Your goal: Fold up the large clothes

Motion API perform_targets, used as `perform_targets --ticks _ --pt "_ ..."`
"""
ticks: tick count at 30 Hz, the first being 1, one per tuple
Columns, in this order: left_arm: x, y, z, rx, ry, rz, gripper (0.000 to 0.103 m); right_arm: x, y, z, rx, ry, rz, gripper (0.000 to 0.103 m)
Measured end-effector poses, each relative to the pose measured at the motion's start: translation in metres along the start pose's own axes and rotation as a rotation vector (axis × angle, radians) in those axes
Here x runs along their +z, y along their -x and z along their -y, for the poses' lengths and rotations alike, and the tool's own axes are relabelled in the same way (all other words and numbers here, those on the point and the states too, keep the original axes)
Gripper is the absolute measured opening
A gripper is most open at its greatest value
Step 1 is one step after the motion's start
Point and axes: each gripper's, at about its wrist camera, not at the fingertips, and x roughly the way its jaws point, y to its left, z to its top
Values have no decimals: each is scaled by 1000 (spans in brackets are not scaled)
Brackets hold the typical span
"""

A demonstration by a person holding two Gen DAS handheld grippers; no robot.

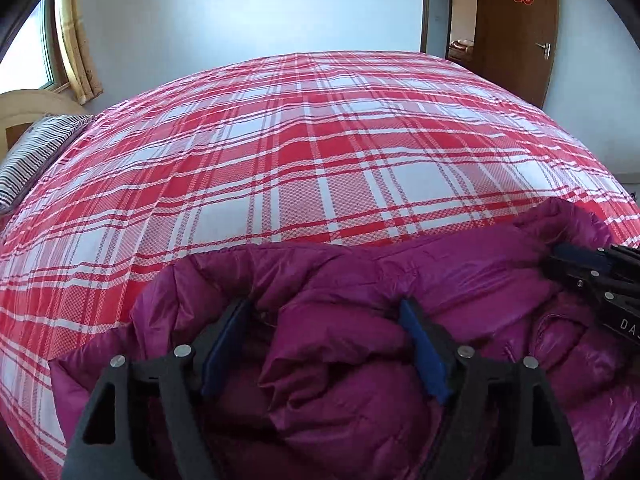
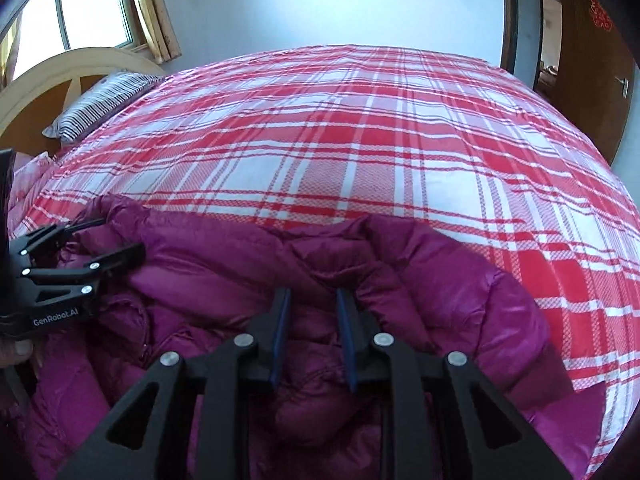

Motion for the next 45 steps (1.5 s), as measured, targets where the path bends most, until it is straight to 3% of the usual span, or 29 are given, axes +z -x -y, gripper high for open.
perform_targets --ticks 12,45 --pt "0 -13 0 17 10 -26 88 1 -8 -6 -37 11 -8 25" --pt "0 -18 0 33 7 -37 92 1 -12 -8 -57 26 -11 24"
